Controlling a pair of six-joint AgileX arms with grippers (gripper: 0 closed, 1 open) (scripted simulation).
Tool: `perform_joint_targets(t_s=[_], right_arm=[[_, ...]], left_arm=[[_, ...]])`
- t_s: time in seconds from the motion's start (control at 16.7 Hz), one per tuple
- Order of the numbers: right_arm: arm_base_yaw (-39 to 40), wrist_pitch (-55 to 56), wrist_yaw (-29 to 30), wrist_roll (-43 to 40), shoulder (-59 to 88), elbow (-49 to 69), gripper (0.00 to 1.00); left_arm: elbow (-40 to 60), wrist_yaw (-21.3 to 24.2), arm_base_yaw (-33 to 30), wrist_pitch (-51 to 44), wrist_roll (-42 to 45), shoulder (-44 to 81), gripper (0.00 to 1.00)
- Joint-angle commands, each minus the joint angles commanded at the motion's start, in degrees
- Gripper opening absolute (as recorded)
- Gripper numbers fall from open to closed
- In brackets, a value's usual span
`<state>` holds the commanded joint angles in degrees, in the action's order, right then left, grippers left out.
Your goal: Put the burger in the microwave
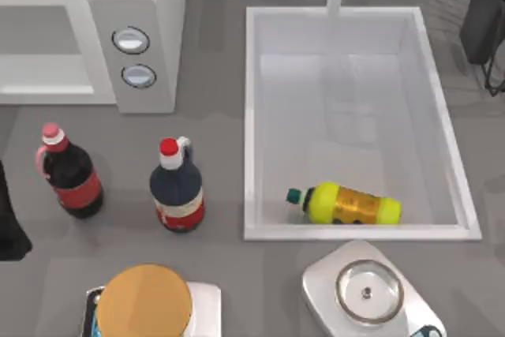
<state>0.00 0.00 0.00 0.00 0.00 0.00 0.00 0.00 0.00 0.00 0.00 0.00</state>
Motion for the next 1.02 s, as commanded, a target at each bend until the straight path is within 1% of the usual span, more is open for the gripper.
perform_joint_targets(t_s=[0.24,0.42,0.66,1.02], right_arm=[[0.0,0.0,0.0,0.0,0.0,0.0,1.0],[0.0,0.0,0.0,0.0,0.0,0.0,1.0],[0.0,0.0,0.0,0.0,0.0,0.0,1.0],[0.0,0.0,0.0,0.0,0.0,0.0,1.0]], left_arm=[[1.4,0.0,0.3,-1.1,0.1,1.8,1.0],[6.7,0.0,1.3,-5.3,0.3,9.0,1.0],[18.2,0.0,3.4,-14.3,0.9,25.5,1.0],[40.0,0.0,7.5,-31.2,2.0,57.3,1.0]])
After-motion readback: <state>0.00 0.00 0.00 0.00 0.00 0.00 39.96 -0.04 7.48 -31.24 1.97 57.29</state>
